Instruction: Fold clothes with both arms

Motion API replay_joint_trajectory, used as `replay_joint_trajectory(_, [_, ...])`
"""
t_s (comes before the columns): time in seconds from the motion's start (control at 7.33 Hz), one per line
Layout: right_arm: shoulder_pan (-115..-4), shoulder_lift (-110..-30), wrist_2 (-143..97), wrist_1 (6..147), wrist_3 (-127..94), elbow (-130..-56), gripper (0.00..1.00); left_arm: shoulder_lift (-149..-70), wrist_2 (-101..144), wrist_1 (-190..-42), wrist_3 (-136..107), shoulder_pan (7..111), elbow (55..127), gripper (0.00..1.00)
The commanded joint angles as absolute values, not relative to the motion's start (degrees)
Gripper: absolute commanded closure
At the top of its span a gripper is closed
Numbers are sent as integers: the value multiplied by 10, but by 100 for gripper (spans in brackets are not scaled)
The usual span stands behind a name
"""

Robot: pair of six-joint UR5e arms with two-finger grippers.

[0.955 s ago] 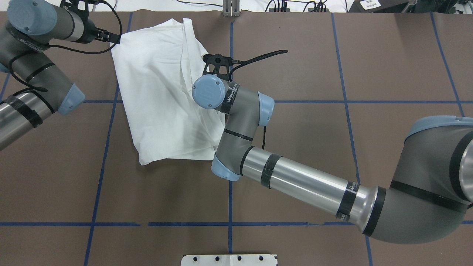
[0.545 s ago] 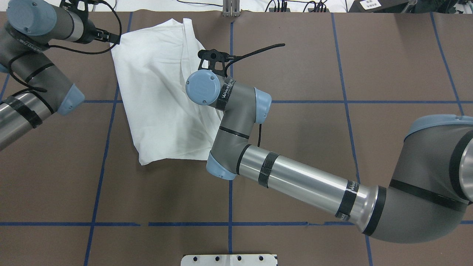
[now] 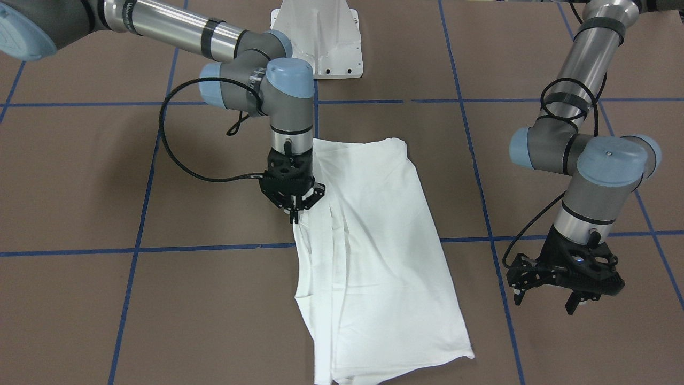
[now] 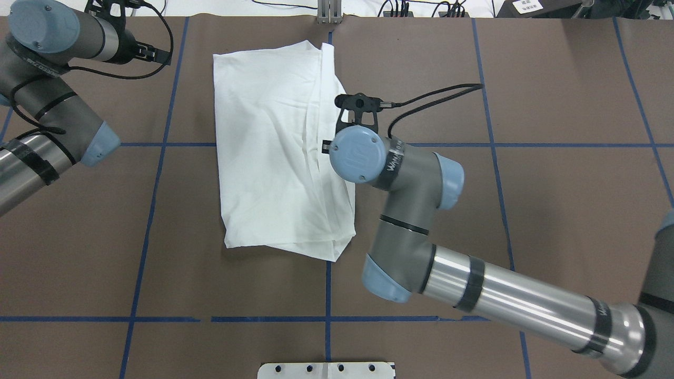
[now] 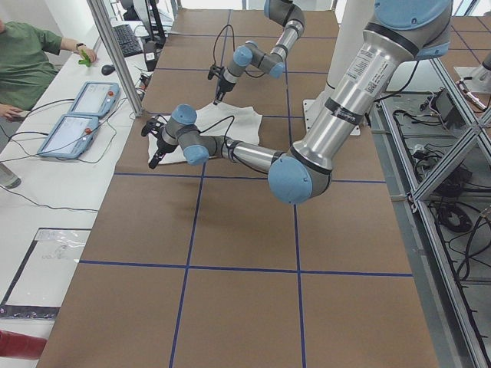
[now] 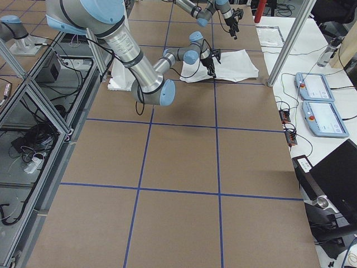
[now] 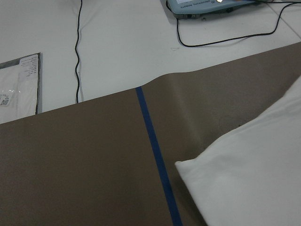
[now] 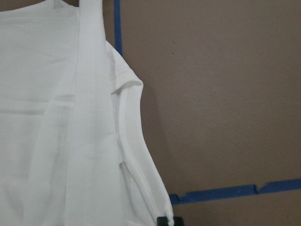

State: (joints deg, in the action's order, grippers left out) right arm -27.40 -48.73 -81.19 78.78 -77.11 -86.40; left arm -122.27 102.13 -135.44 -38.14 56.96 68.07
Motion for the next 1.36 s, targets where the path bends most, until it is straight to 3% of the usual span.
replay_joint_trajectory(0.0, [-245,-595,-795,793,-773,-981,100,-1223,1021,-1354,-381,569,681,0])
replay_joint_trajectory(0.14, [-243,-598,-792,792,-773,-983,100,-1223,1021,-1354,-381,569,683,0])
replay_joint_trajectory(0.27, [-240,-595,-792,793,-771,-982,1,-1221,1021,-1354,-381,569,683,0])
replay_joint_trajectory(0.55, [-266,-543,-799,832,-749,-968,0,-1221,1022,-1354,-381,568,684,0])
replay_joint_trajectory(0.82, [-272,-423,-799,865,-753,-858,1,-1221,1022,-1354,-381,568,684,0])
replay_joint_trajectory(0.95, [-272,-378,-798,863,-751,-797,9,-1221,1021,-1354,-381,568,684,0])
replay_joint_trajectory(1.23, [-272,-384,-799,867,-730,-786,30,-1221,1022,-1354,-381,568,685,0])
